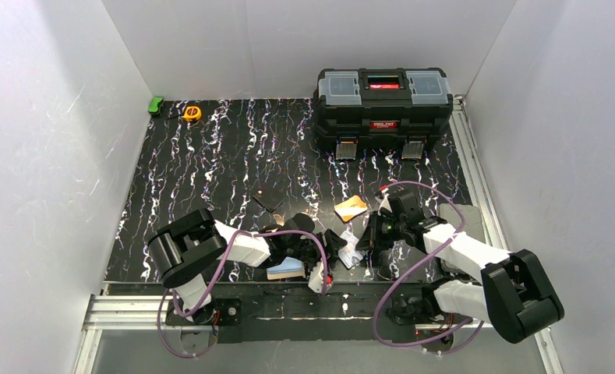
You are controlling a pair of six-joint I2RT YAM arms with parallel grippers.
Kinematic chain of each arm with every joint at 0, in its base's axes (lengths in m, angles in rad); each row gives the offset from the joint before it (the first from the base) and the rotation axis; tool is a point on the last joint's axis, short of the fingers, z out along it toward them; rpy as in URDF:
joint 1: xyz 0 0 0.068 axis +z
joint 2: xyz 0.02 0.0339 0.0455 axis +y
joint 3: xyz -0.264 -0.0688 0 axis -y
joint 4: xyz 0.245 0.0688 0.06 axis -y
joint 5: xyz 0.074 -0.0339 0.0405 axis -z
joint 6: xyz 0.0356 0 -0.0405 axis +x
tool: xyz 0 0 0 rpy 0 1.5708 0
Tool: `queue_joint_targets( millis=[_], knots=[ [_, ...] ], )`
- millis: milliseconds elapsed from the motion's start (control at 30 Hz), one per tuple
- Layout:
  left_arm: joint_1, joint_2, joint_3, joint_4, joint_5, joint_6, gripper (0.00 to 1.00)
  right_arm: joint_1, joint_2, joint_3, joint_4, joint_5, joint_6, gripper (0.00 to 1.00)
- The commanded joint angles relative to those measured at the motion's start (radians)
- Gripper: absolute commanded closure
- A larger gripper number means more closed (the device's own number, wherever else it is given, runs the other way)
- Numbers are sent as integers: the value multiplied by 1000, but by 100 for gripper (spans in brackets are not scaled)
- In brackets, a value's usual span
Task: Put the credit cards into the card holder
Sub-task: Pick up the credit card from the center of the board.
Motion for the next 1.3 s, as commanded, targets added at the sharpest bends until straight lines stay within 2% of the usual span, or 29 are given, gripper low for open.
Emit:
queue_joint_targets(
  millis=[0,1000,1100,1267],
  knots=[
    [-2,14,-38,-109,-14,-11,49,-6,24,8,44,-36,-12,90],
    [-9,-5,-65,-56,-26,-23,50,47,148,61,82,-91,-11,98],
    [-9,-6,-73,-52,-24,-16,55,48,155,66,82,-93,-12,99],
    [-9,-12,-82,-37,-26,-14,77,49,167,73,86,-97,-13,99]
  ],
)
